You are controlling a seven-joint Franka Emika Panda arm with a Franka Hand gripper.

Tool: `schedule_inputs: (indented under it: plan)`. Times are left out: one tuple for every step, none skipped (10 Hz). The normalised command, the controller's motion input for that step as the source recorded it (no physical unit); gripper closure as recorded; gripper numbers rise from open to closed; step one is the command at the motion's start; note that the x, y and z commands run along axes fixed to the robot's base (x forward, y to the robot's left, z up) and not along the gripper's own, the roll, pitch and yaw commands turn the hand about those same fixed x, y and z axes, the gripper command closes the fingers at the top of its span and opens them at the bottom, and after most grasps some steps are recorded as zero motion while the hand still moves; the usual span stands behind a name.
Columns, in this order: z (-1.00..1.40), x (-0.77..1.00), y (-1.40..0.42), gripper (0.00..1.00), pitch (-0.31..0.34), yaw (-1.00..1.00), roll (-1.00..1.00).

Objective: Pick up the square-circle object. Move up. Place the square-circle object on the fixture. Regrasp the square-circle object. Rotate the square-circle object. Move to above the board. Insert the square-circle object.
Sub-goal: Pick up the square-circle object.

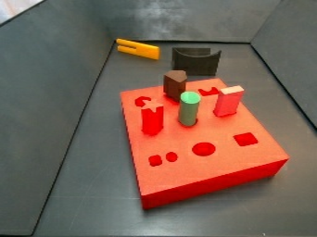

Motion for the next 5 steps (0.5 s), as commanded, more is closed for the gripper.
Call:
schedule_inputs:
  plan:
    - [-0.77, 0.0, 0.21, 0.0, -0.004, 0.85, 0.1]
    - [-0.81, 0.0, 0.22, 0.0, -0.036, 0.83, 0.11]
    - [-0.85, -0.05, 0.19, 0.0, -0.089, 0.85, 0.12]
    - [-0.91, -0.1, 0.17, 0.0, -0.12, 0.85, 0.13]
    - [-1.0, -0.35, 0.35, 0.0, -0.196, 0.65, 0.09]
